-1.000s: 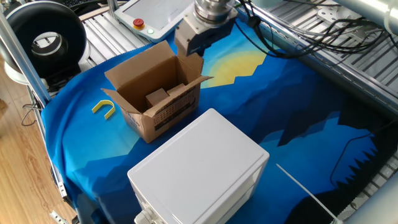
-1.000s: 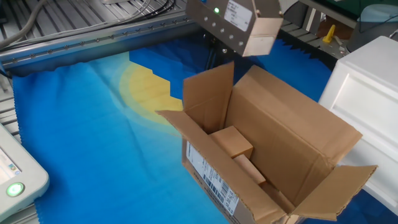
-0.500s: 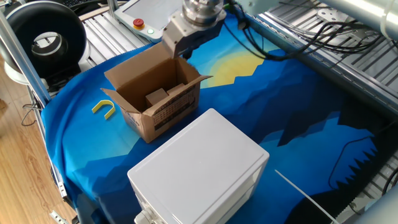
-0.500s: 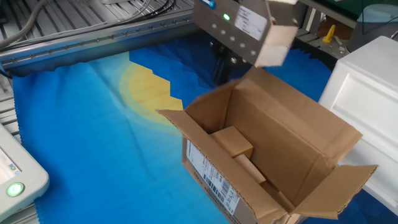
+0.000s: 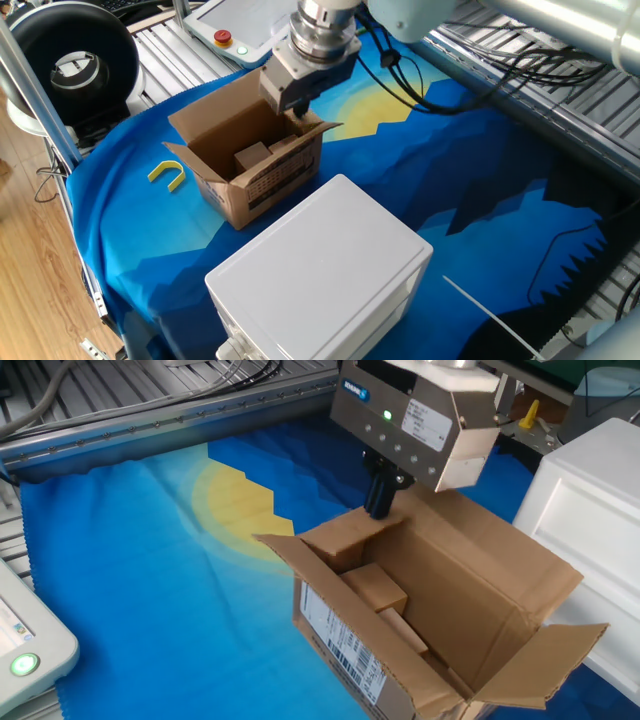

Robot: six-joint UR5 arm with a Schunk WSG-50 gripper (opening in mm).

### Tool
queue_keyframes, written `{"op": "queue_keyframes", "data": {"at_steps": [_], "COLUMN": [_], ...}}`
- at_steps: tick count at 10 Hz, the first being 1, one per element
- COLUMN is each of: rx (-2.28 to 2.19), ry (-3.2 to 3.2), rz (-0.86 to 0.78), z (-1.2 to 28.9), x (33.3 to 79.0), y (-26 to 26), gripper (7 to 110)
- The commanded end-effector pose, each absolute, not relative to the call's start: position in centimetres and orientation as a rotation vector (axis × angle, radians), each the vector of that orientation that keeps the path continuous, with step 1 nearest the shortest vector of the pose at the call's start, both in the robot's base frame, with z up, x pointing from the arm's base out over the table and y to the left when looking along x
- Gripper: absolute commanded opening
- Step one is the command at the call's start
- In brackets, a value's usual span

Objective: Cover the box

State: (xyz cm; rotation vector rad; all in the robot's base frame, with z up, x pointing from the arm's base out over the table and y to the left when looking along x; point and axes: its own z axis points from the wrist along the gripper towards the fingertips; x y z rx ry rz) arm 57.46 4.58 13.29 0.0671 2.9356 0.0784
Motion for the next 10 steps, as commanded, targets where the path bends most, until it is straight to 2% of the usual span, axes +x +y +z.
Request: {"op": "queue_keyframes", "data": {"at_steps": [1, 5, 10], "rx": [0.085, 0.105, 0.073], "ry": [2.942, 2.918, 2.932], "rz": [0.124, 0.168, 0.078], "z": [12.1, 11.8, 11.0], "x": [56.5, 56.6, 55.8], "y": [4.8, 6.4, 4.7], "gripper": [7, 7, 7]}}
